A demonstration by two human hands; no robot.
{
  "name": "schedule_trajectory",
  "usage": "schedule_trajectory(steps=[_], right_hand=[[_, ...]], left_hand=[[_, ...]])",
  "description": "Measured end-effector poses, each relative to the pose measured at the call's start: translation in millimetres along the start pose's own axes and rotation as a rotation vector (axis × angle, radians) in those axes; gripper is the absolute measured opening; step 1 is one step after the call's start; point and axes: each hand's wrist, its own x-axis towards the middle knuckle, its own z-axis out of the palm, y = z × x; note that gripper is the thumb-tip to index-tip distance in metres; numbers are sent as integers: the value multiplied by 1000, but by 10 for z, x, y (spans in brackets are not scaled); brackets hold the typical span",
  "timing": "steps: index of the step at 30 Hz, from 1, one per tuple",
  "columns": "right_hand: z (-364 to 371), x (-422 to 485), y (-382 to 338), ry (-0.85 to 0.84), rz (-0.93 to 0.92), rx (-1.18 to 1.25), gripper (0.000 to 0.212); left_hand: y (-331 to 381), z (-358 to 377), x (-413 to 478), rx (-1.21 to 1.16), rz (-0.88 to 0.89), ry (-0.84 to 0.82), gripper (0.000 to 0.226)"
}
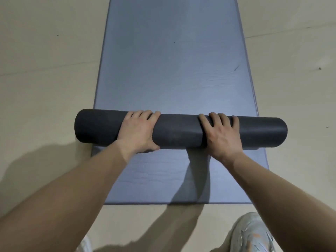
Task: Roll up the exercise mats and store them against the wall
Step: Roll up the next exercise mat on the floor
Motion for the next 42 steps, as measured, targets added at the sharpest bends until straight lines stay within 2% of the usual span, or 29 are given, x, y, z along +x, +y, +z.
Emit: schedule_trajectory(steps=[5, 9, 11, 14, 16, 17, 20, 22, 24, 28, 31, 35, 38, 40, 42], right_hand=[[-320, -127, 30, -302, -79, 43, 93], [-418, -294, 2, -509, -136, 171, 91], [-382, -378, -30, -448, -132, 171, 98], [-171, -771, -135, -148, -32, 78, 122], [-11, -1000, -215, -145, 18, 82, 142], [29, -959, -212, -175, 24, 88, 147], [-37, -482, -61, -201, 13, 158, 139], [-152, -235, 2, -234, -13, 176, 134], [-121, -178, 7, -179, -17, 90, 132], [70, -141, -4, -12, -11, -8, 109], [-181, 119, 92, -94, -69, -34, 102], [-516, -49, 22, -309, -147, -4, 93], [-581, -292, -103, -446, -207, 90, 86], [-609, -359, -154, -532, -216, 155, 89], [-548, -469, -154, -454, -177, 187, 103]], left_hand=[[59, -273, -244, -105, -10, -265, 105], [371, -2, -1024, 61, -50, -174, 122], [419, 55, -1115, 43, -69, -151, 113], [204, -151, -738, -176, -67, -283, 106], [131, -320, -531, -246, -52, -365, 109], [132, -325, -504, -239, -62, -346, 112], [162, -161, -705, -176, -189, -116, 117], [119, 24, -861, -9, -187, -70, 130], [20, 117, -734, 43, -175, -33, 137], [-145, -29, -258, -12, -125, 3, 116], [-243, -187, -106, -75, -121, -98, 113], [-110, -262, -462, -100, -176, -266, 127], [76, -82, -1085, -23, -190, -231, 127], [111, 4, -1322, -6, -134, -220, 117], [38, -26, -1257, -73, -106, -243, 115]])
